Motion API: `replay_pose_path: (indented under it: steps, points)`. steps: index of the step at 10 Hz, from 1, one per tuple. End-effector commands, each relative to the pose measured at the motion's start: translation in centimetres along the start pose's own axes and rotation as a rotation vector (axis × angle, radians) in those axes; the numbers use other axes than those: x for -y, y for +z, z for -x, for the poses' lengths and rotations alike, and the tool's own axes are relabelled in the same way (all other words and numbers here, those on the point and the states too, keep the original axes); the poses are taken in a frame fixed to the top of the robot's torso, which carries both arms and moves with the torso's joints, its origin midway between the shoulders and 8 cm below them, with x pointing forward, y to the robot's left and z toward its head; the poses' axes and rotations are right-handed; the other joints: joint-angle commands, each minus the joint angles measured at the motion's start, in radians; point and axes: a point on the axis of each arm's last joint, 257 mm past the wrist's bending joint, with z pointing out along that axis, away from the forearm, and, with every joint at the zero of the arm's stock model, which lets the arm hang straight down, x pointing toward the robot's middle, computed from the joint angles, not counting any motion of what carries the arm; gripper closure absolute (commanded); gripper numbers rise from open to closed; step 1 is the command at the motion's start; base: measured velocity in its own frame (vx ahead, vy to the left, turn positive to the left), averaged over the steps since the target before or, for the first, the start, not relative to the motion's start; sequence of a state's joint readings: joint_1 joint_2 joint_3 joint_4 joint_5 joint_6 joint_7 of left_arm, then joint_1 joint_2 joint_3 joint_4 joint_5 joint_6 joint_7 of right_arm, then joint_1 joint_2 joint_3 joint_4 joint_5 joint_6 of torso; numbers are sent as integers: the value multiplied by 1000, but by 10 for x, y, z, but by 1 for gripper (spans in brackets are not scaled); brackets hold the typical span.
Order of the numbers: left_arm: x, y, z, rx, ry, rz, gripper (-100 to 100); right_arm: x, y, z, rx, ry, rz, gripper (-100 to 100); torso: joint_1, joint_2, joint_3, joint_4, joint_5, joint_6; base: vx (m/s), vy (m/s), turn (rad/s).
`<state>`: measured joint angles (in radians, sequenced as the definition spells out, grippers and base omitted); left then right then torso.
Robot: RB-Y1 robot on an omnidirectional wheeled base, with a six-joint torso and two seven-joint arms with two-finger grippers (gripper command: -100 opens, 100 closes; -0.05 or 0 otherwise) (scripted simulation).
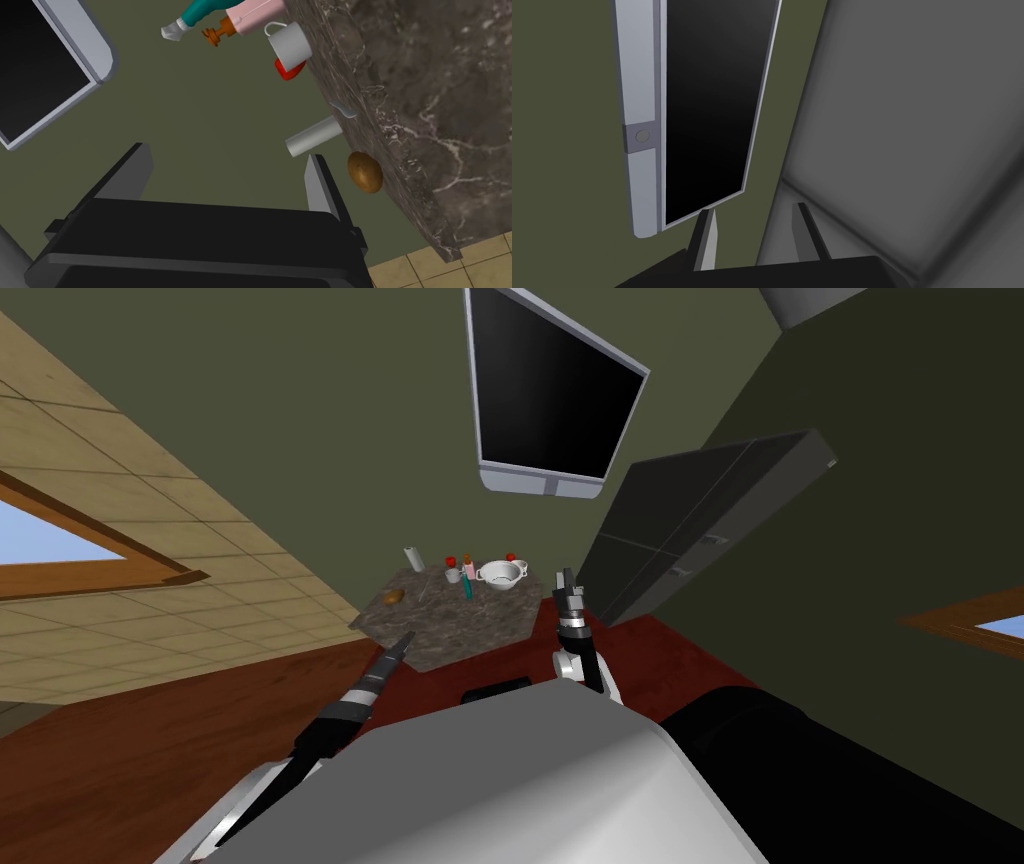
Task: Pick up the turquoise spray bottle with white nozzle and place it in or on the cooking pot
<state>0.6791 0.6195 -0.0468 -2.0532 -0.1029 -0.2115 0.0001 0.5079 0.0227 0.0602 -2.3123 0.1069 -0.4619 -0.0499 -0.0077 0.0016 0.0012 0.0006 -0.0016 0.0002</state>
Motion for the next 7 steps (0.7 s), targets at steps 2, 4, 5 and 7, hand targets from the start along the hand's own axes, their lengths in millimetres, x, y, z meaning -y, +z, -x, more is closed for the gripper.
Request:
replay_pose_path:
  steps: [2,4,5,7]
  points:
    - [-40,-18,15,-38,110,106,-100,0,0,0,0,0,0,0,-2,-1,-1,0,-1,0,11,-170,-27]
    - [-66,-30,31,-56,203,175,-100,0,0,0,0,0,0,0,-4,-5,-3,-1,-1,0,73,-195,-24]
    - [-77,-36,42,-62,251,206,-100,0,0,0,0,0,0,0,-5,-7,-4,-1,-1,0,105,-213,-30]
    - [-95,-46,66,-69,352,260,-100,0,0,0,0,0,0,0,-7,-11,-6,-2,-2,0,137,-222,-29]
